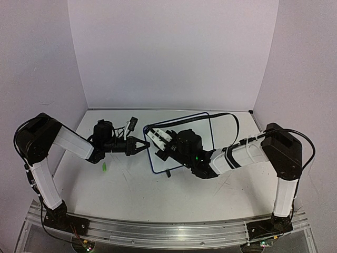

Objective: Write a sentence on the whiteboard

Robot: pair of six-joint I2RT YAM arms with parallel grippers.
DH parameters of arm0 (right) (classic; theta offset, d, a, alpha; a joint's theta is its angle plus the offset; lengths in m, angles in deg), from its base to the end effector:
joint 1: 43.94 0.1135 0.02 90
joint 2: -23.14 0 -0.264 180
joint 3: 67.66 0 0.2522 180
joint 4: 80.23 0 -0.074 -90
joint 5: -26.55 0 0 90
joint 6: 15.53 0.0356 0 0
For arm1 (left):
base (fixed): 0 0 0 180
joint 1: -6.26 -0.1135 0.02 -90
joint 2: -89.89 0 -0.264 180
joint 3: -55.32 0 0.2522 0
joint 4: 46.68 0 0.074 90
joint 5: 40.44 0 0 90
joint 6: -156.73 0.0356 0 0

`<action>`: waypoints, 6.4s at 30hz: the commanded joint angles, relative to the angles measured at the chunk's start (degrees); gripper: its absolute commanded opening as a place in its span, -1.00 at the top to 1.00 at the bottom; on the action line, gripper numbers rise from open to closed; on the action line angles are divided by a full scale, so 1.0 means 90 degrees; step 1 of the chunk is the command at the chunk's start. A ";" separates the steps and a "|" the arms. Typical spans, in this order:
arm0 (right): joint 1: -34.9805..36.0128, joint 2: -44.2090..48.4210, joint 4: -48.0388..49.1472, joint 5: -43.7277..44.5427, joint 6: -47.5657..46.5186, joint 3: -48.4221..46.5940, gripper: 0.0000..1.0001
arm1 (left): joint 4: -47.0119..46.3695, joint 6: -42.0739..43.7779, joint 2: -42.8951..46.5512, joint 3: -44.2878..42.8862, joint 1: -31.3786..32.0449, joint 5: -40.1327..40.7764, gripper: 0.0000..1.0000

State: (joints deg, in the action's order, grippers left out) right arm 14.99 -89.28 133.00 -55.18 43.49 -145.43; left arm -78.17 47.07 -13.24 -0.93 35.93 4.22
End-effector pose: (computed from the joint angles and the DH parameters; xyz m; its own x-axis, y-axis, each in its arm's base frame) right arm 0.2301 0.3720 0.2114 0.3871 -0.3445 -0.8552 -0.6697 0.5325 -0.5176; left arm 0.2897 -0.1942 0.1602 -0.5347 0.0324 -0.8444 0.8112 0.2997 -0.5021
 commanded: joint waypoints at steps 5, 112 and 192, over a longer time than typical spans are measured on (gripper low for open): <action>0.0011 0.0099 0.0165 0.0010 0.0337 0.0199 1.00 | 0.0206 0.0360 0.0228 -0.0210 -0.0023 0.0165 1.00; -0.0328 0.0314 0.0492 0.0030 0.1060 0.0521 1.00 | 0.0411 0.0495 0.0170 -0.0279 -0.0003 0.0088 1.00; -0.0282 0.0340 0.0947 0.0539 0.1046 0.0729 1.00 | 0.0479 0.0534 0.0130 -0.0318 -0.0003 0.0028 1.00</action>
State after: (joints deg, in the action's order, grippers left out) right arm 12.70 -85.72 139.97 -49.98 52.91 -136.12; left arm -74.81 48.77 -12.91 -2.25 35.88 3.61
